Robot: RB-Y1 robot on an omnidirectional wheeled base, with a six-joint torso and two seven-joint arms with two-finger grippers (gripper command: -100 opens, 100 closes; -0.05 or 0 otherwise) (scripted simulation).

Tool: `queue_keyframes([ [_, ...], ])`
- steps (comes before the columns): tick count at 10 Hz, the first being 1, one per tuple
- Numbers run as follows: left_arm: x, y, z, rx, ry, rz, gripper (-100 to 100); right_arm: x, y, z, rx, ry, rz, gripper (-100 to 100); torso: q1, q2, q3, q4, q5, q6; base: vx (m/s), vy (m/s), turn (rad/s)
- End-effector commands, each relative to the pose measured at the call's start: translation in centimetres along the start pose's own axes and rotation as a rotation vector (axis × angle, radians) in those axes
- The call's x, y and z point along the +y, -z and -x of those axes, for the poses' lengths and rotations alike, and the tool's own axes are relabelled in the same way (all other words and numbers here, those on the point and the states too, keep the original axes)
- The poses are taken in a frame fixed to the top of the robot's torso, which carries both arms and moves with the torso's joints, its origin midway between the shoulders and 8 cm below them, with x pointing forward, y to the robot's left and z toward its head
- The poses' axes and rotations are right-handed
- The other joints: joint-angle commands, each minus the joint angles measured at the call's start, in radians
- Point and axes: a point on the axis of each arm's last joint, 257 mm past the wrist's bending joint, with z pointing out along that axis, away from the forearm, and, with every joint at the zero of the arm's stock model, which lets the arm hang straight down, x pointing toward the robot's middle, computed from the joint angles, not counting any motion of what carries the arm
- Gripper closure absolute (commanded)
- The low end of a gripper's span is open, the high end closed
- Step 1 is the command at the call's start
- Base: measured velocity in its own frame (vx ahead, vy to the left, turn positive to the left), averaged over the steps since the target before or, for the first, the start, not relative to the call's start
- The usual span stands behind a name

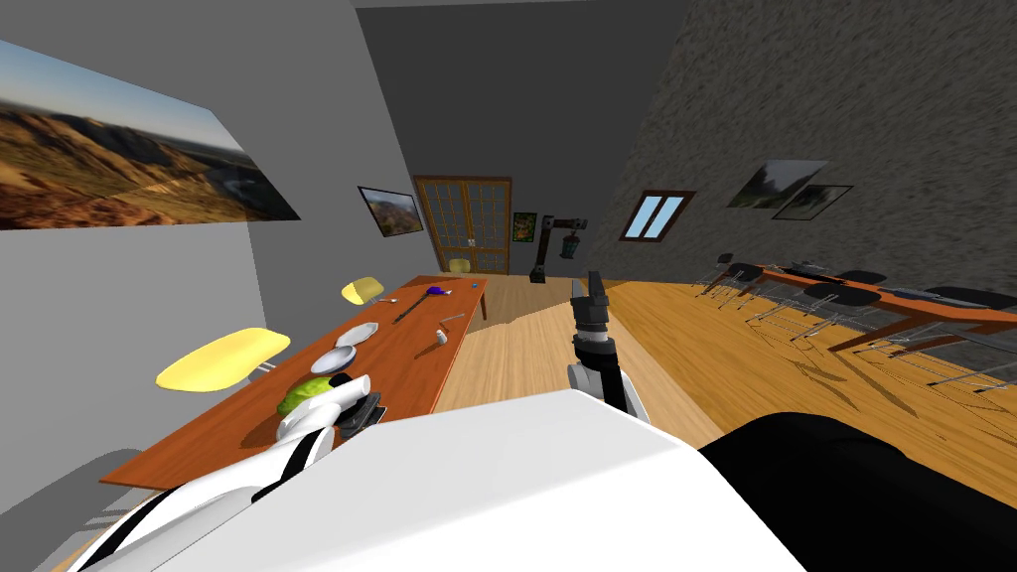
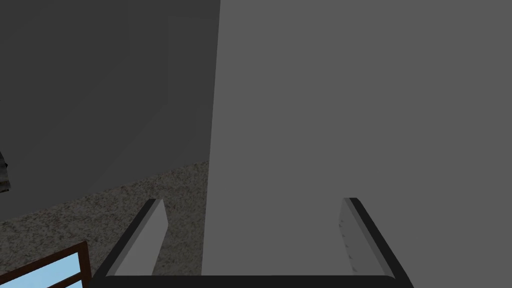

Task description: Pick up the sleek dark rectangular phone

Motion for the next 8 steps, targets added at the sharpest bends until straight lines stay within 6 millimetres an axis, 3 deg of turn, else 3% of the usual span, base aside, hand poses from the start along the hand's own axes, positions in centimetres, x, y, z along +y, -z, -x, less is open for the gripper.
queue_keyframes([
  [1, 0.0, 0.0, 0.0, 0.000, 0.000, 0.000, 100, 0.0, 0.0, 0.0, 0.000, 0.000, 0.000, 0, 0.000, 0.000, 0.000, 0.000, 0.000, 0.000, 0.000, 0.000, 0.000],
  [2, 0.0, 0.0, 0.0, 0.000, 0.001, 0.000, 100, 0.0, 0.0, 0.0, 0.000, 0.000, 0.000, 0, 0.000, 0.000, 0.000, 0.000, 0.000, 0.000, 0.000, 0.000, 0.000],
  [3, 0.0, 0.0, 0.0, 0.000, 0.001, 0.000, 0, 0.0, 0.0, 0.0, 0.000, 0.000, 0.000, 0, 0.000, 0.000, 0.000, 0.000, 0.000, 0.000, 0.000, 0.000, 0.000],
  [4, -0.5, 0.8, 1.1, 0.001, 0.000, -0.001, 100, 0.0, 0.0, 0.0, 0.000, 0.000, 0.000, 0, 0.000, 0.000, 0.000, 0.000, 0.000, 0.000, -0.028, -0.046, 0.011],
  [7, -0.9, 1.6, 2.0, -0.002, -0.001, -0.006, 100, 0.0, 0.0, 0.0, 0.000, 0.000, 0.000, 0, -0.006, 0.002, 0.001, 0.000, -0.002, 0.000, -0.023, -0.071, 0.014],
  [8, -0.9, 1.7, 2.0, 0.000, -0.002, -0.003, 0, 0.0, 0.0, 0.0, 0.000, 0.000, 0.000, 0, -0.004, 0.001, 0.001, 0.000, -0.001, 0.001, -0.003, -0.008, 0.000],
])
